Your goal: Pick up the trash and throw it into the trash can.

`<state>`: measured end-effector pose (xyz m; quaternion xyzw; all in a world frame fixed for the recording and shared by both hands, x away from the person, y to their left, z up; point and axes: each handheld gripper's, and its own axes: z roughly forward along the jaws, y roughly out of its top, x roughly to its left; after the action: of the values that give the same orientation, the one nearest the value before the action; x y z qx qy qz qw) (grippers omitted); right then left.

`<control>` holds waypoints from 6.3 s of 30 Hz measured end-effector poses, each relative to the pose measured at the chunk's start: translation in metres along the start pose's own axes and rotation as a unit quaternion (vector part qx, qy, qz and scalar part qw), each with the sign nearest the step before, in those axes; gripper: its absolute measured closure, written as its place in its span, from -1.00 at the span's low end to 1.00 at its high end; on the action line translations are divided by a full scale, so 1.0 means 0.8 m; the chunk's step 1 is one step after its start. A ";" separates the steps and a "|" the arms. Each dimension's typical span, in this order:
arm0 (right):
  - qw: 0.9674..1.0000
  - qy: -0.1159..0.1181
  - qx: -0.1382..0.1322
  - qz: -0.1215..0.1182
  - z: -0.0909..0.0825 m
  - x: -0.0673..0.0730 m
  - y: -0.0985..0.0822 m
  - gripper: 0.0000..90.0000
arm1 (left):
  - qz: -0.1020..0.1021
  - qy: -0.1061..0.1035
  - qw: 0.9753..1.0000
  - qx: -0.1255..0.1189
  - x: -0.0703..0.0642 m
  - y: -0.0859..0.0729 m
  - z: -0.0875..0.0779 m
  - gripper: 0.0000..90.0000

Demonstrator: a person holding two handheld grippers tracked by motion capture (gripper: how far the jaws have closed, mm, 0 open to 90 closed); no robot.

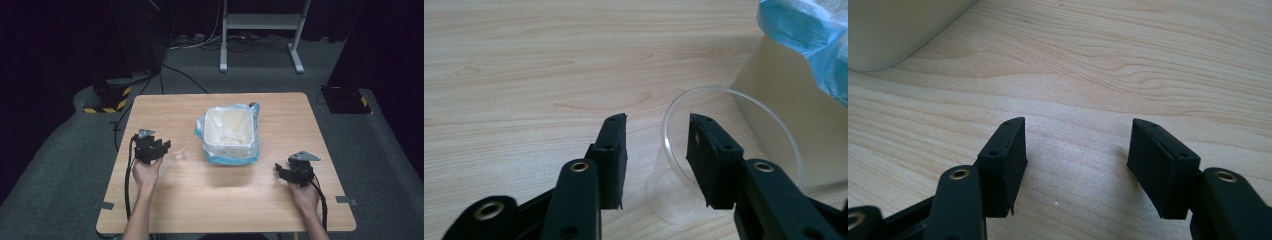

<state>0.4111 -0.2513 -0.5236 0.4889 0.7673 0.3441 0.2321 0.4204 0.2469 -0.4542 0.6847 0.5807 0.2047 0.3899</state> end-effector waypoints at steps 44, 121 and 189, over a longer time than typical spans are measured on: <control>1.000 0.000 0.000 0.000 0.000 0.000 0.000 -0.11 | 0.057 -0.052 0.997 -0.008 -0.035 0.039 -0.034 0.88; 1.000 0.000 0.000 -0.001 0.000 0.000 0.000 -0.11 | 0.109 -0.183 0.977 -0.006 -0.164 0.155 0.016 0.86; 1.000 -0.001 0.001 0.000 0.000 0.000 0.000 -0.12 | 0.107 -0.096 0.989 -0.045 -0.106 0.055 -0.040 -0.02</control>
<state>0.4111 -0.2513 -0.5235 0.4897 0.7672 0.3429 0.2324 0.4043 0.1742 -0.3856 0.7413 0.4541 0.2045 0.4500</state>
